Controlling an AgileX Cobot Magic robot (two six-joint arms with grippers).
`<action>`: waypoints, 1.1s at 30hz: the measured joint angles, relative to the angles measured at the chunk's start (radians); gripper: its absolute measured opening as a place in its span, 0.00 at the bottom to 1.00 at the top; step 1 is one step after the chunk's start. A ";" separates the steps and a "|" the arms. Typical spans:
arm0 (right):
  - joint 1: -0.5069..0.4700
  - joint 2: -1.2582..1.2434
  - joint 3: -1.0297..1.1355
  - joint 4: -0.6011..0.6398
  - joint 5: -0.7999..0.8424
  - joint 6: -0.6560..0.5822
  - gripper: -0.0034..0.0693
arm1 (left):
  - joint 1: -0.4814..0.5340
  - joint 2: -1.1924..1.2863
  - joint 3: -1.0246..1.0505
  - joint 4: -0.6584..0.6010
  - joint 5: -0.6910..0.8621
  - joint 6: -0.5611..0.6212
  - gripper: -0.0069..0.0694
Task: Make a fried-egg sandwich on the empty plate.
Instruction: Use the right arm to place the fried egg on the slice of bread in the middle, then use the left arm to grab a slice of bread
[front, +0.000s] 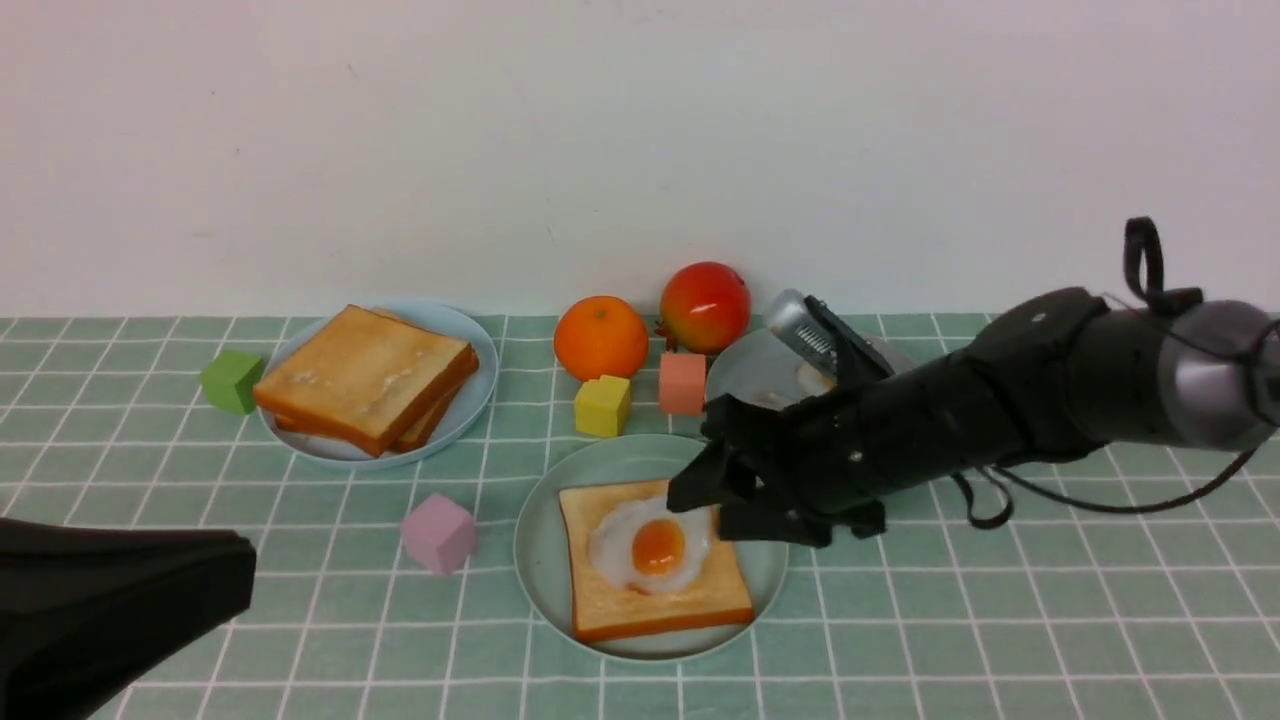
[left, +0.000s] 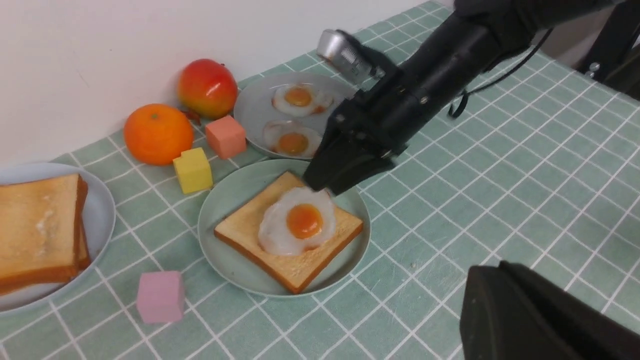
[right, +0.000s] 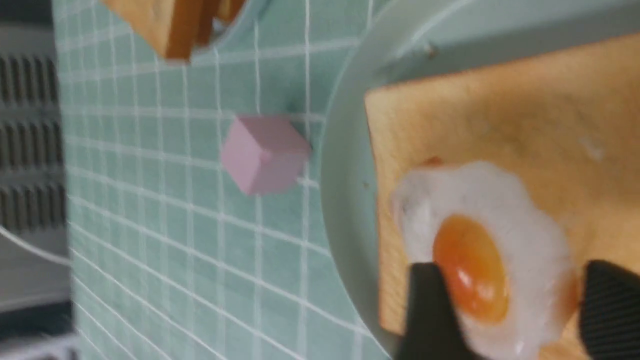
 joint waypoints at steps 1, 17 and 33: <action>-0.012 -0.019 0.000 -0.037 0.008 0.008 0.71 | 0.000 0.000 0.000 0.002 0.003 0.000 0.10; -0.072 -0.756 0.000 -0.850 0.294 0.351 0.22 | 0.024 0.482 -0.047 0.171 0.029 -0.192 0.08; 0.122 -1.104 0.001 -0.988 0.387 0.357 0.05 | 0.534 1.207 -0.623 0.092 0.088 0.102 0.08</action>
